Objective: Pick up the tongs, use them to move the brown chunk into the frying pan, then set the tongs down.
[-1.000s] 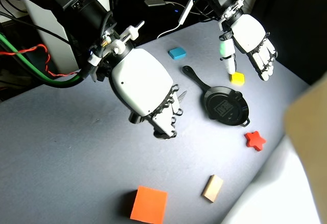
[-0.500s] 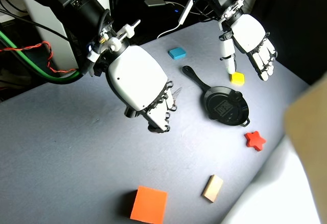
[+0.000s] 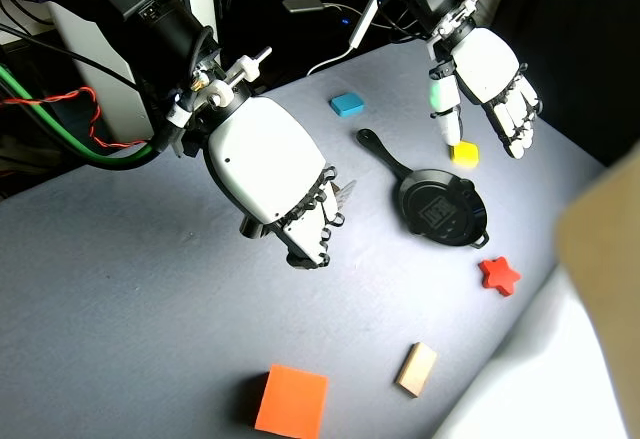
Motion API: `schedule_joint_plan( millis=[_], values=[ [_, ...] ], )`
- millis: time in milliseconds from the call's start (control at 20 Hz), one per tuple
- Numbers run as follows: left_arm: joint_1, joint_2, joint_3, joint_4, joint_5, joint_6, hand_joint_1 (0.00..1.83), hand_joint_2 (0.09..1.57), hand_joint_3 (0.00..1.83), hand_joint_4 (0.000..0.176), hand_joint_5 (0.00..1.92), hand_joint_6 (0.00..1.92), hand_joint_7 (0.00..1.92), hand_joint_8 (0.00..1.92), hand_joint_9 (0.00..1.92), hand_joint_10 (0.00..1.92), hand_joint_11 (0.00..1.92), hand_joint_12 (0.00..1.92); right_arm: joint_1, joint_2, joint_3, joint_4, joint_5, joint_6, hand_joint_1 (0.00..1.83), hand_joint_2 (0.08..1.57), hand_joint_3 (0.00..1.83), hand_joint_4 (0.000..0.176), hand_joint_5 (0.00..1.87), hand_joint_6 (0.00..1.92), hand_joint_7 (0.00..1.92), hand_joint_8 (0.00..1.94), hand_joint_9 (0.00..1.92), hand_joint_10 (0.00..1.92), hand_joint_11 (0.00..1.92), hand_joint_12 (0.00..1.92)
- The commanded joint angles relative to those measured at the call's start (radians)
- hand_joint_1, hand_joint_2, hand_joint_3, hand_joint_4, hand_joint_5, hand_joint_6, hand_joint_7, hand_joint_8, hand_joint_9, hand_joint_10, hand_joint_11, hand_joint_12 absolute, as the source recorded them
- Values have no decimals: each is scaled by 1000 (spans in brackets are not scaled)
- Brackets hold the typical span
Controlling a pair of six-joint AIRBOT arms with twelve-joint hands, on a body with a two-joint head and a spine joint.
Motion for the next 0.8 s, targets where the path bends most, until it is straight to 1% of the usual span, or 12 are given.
schedule_joint_plan(
  millis=[0,100,150,250,400,450,500,550,600,750],
  values=[
    [-6,8,0,65,-80,6,102,1355,1,27,139,3,125,0,171,0,0,841,3,3,-4,-62,37,7,1080,1188,0,0,526,690,624,581,423,923,0,1567],
    [-6,8,0,65,-80,6,110,1351,0,26,142,3,127,2,176,3,0,820,0,3,-4,-62,35,8,1087,1175,0,0,521,698,626,592,424,933,3,1563],
    [-6,8,0,65,-80,6,102,1352,0,34,124,0,123,0,177,3,0,829,-1,3,-4,-62,34,10,1080,1180,0,0,520,700,624,593,424,935,1,1567],
    [-6,8,0,64,-80,7,104,1348,0,36,140,7,122,2,177,3,0,871,-6,3,-4,-60,30,12,1088,1187,1,0,523,704,622,596,414,933,0,1565],
    [-6,8,0,63,-80,7,112,1348,0,34,149,8,134,4,186,5,0,885,-17,2,-4,-56,27,13,1125,1167,0,0,537,695,632,586,431,914,10,1551],
    [-6,8,-1,63,-80,7,122,1346,0,34,146,6,131,2,185,4,0,867,-19,-1,-4,-56,28,13,1112,1166,0,0,537,691,636,583,437,912,14,1551],
    [-6,8,-1,63,-80,7,123,1348,0,30,141,3,131,2,184,4,0,861,-20,-3,-3,-56,29,13,1104,1176,0,0,530,688,630,581,433,910,13,1548],
    [-6,8,-1,62,-80,7,80,1353,2,35,126,2,123,1,178,1,0,857,-21,-6,-1,-56,30,13,1108,1177,0,0,533,686,633,580,435,908,10,1544],
    [-5,8,-1,62,-80,7,82,1354,2,38,112,1,117,0,171,0,0,848,-24,-10,4,-56,31,13,1104,1185,3,0,523,680,624,576,423,902,1,1538],
    [-4,8,-1,61,-80,7,79,1354,0,36,126,5,119,3,166,3,0,814,-32,-25,29,-57,32,13,1100,1177,0,0,536,678,632,576,434,893,4,1526]
  ],
)
